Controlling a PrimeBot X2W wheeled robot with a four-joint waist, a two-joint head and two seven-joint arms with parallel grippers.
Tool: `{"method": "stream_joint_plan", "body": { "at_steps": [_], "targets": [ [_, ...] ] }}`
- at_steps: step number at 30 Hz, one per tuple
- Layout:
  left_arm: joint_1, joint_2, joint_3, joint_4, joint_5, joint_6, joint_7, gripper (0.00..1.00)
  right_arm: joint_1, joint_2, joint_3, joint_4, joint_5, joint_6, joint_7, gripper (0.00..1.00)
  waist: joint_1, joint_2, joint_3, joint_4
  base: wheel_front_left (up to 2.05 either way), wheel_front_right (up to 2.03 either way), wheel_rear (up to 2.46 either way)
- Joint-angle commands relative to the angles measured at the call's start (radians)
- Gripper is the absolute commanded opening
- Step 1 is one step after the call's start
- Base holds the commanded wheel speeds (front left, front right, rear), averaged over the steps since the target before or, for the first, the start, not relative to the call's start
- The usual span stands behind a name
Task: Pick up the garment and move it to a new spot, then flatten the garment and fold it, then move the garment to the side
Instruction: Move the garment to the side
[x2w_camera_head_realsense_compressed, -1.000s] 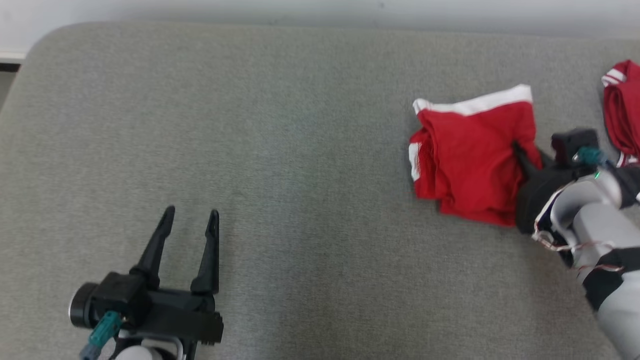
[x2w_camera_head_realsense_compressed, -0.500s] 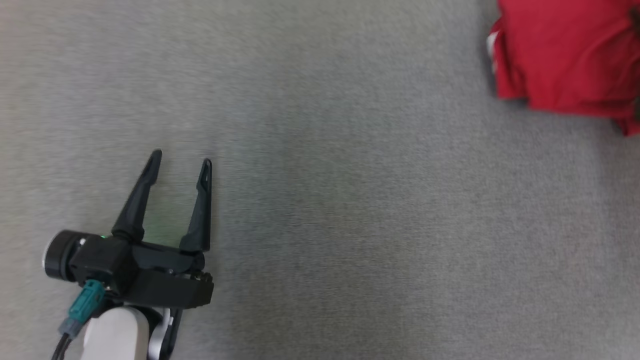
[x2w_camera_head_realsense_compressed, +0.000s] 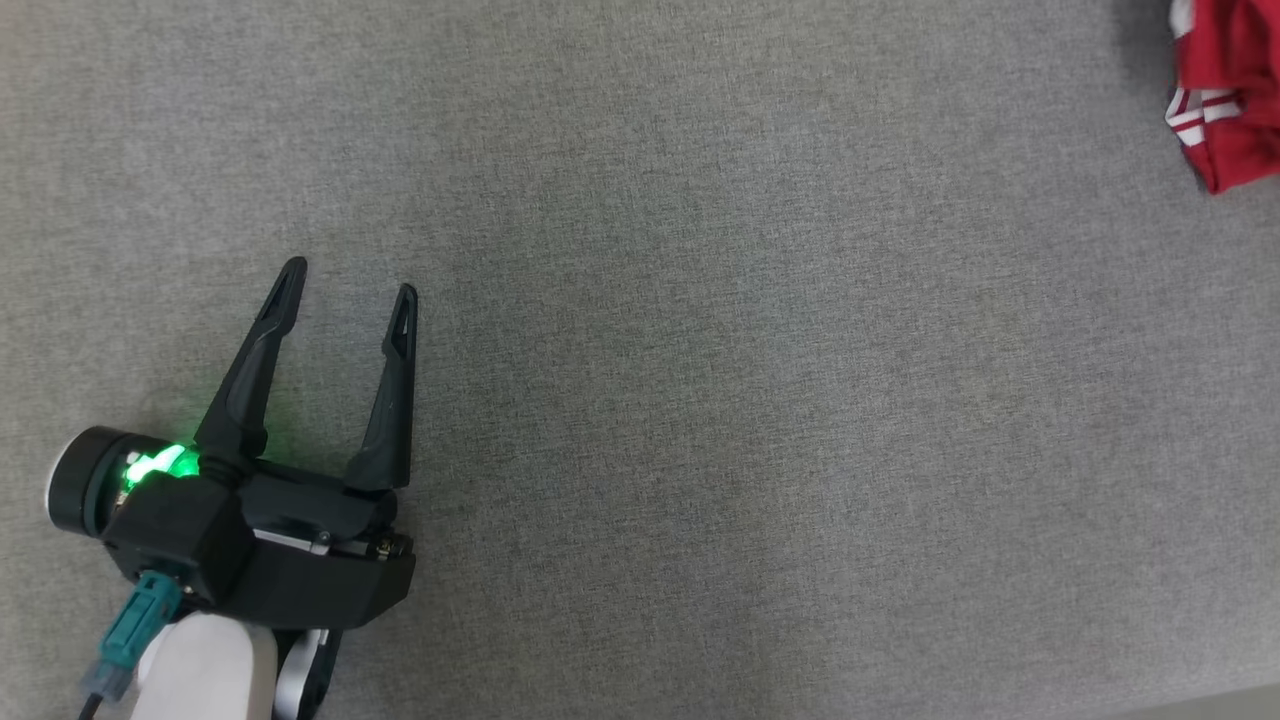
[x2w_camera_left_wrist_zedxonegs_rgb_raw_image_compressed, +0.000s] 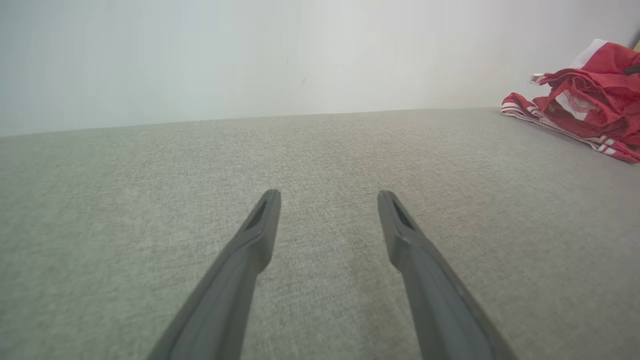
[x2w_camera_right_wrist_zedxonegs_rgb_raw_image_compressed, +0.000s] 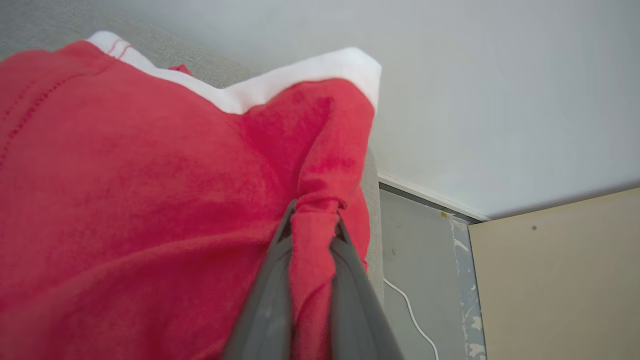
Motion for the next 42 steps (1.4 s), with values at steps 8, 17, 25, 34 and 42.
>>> {"method": "stream_joint_plan", "body": {
  "at_steps": [8, 17, 25, 34, 42],
  "targets": [
    [-0.003, 0.008, -0.007, -0.014, 0.0, 0.002, 0.0, 1.0, -0.082, -0.022, 0.102, 0.076, -0.077, -0.003, -0.01, 0.0, 0.0, 0.0, 0.022, 0.015, 0.0, 0.0, 0.0],
    [0.002, 0.006, -0.001, -0.018, -0.006, 0.009, 0.0, 1.0, -0.157, -0.017, 0.158, 0.197, -0.121, -0.003, -0.047, 1.0, 0.0, 0.0, 0.023, 0.031, 0.0, 0.0, 0.0],
    [0.012, 0.0, 0.009, -0.002, -0.009, 0.016, 0.0, 1.0, -0.219, 0.036, 0.162, 0.24, -0.178, -0.003, -0.158, 1.0, 0.0, 0.0, -0.011, 0.022, 0.0, 0.0, 0.0],
    [0.078, -0.02, 0.07, 0.019, -0.038, 0.042, 0.0, 1.0, -0.168, 0.176, 0.089, 0.275, -0.201, -0.003, -0.357, 1.0, 0.0, 0.0, -0.172, 0.034, 0.0, 0.0, 0.0],
    [0.208, -0.03, 0.145, 0.018, -0.048, 0.065, 0.0, 1.0, 0.028, 0.317, 0.012, 0.232, -0.181, -0.003, -0.491, 1.0, 0.0, 0.0, -0.337, 0.034, 0.0, 0.0, 0.0]
  ]
}}
